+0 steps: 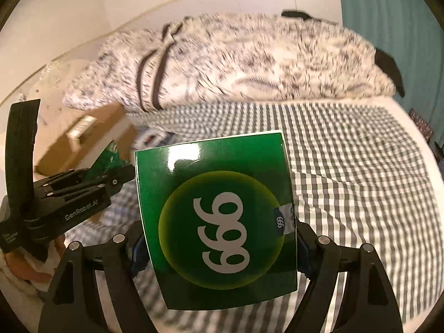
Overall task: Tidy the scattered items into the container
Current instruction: 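Carry sachet and green medicine box into the cardboard box and open both tools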
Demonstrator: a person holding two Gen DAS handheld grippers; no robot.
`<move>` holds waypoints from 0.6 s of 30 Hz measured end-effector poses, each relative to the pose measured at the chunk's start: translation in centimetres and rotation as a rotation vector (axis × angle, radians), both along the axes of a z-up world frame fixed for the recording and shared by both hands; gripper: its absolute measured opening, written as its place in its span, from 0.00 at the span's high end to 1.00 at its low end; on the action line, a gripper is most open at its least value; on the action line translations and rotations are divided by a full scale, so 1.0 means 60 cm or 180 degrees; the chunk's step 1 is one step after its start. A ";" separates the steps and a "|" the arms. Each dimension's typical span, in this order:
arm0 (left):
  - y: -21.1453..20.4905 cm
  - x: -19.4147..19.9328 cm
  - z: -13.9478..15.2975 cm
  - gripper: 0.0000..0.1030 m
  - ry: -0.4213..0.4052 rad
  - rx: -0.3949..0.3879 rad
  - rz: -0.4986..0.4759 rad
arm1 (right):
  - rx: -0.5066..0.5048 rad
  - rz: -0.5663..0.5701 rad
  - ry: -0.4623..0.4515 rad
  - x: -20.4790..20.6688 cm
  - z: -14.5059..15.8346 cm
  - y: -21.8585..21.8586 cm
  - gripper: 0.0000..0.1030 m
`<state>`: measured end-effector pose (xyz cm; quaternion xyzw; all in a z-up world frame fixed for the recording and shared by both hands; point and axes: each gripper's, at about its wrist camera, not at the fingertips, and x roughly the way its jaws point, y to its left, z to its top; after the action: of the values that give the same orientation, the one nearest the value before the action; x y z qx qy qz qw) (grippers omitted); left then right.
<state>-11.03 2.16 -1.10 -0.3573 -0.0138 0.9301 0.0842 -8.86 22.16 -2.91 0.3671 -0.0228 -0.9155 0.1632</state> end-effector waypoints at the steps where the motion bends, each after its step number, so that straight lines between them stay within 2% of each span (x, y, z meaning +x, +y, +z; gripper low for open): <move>1: -0.011 0.015 0.020 0.67 0.0080 0.0008 0.0023 | -0.0006 0.0029 0.0041 0.016 0.015 -0.006 0.22; 5: -0.047 0.049 0.070 0.67 0.0278 -0.0021 0.0079 | -0.0018 0.0087 0.0208 0.066 0.063 -0.048 0.21; 9: -0.110 0.060 0.104 0.67 0.0383 -0.0084 0.0218 | -0.0088 0.0230 0.0259 0.079 0.092 -0.102 0.21; 14: -0.203 0.052 0.128 0.67 0.0442 -0.0126 0.0458 | -0.0233 0.0496 0.0295 0.065 0.118 -0.203 0.21; 18: -0.278 0.035 0.144 0.67 0.0487 -0.0201 0.0663 | -0.0219 0.0694 0.0372 0.039 0.138 -0.287 0.21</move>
<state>-8.94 -14.51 7.53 -0.2844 -0.0152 0.9583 -0.0233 -6.52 4.92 5.36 0.3076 -0.0047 -0.9108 0.2753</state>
